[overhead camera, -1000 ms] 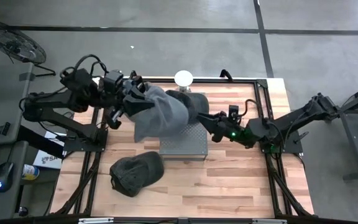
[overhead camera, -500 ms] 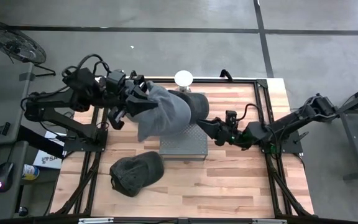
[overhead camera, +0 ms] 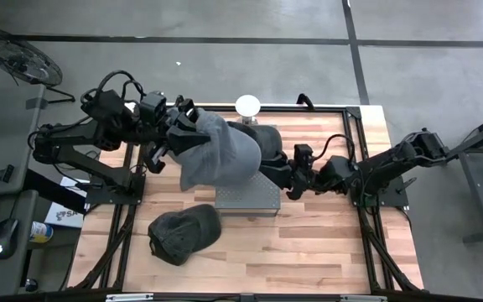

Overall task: Pick & Place hat
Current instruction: Put the bottom gray cap on the shelf

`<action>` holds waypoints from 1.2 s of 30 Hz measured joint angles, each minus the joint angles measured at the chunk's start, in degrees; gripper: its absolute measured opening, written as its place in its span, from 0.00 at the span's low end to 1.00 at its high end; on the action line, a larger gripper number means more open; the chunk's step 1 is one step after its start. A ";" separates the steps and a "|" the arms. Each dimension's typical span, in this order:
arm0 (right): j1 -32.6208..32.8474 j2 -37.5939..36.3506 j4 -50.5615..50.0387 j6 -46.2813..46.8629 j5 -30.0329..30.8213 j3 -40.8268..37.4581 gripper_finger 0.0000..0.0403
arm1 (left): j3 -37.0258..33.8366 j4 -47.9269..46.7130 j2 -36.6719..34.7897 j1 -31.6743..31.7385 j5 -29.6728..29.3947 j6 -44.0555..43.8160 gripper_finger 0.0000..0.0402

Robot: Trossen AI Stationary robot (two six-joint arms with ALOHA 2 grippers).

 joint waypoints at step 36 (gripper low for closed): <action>-0.39 0.04 3.10 -5.69 -11.78 0.00 0.44 | -0.02 2.67 0.07 -0.02 1.07 -1.53 0.05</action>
